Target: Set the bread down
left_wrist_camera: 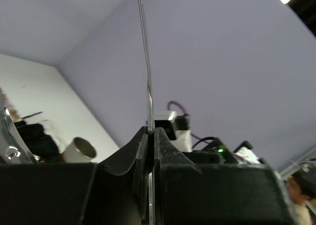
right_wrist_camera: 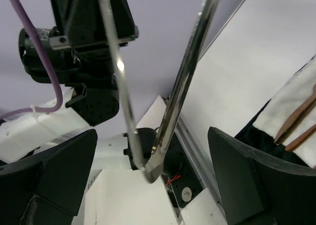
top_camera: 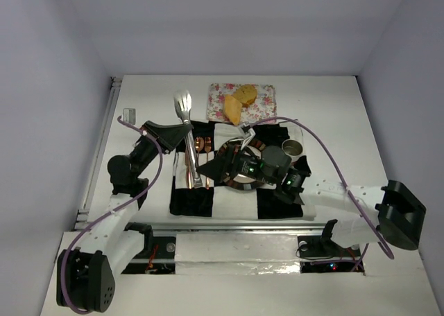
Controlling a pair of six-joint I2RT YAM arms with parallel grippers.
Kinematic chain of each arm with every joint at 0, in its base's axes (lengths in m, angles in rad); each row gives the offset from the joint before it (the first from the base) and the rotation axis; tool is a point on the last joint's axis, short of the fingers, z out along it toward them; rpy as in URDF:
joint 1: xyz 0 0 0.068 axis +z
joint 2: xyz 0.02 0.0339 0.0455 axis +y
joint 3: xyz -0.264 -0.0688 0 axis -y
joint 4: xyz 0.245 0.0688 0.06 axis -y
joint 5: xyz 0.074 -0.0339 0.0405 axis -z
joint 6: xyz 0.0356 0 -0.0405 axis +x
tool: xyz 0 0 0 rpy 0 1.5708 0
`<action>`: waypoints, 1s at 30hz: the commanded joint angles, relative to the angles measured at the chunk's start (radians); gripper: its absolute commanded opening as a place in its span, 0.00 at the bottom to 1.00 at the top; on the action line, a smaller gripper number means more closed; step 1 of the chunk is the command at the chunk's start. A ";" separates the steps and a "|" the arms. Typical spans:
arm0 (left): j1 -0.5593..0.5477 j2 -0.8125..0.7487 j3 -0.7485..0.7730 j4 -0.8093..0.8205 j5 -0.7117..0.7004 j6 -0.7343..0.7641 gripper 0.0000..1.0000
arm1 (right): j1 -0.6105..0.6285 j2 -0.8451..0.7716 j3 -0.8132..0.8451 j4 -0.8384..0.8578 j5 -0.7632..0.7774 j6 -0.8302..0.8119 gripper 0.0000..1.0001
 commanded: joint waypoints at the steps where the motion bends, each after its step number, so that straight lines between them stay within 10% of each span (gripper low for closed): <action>1: 0.005 -0.004 -0.008 0.362 0.033 -0.145 0.00 | 0.027 0.040 0.047 0.125 -0.036 0.001 1.00; 12: 0.005 0.010 -0.060 0.553 0.038 -0.283 0.00 | 0.047 0.196 0.099 0.326 -0.099 0.069 0.99; 30: -0.004 -0.009 -0.071 0.599 0.125 -0.300 0.00 | 0.047 0.254 0.090 0.437 -0.025 0.155 0.68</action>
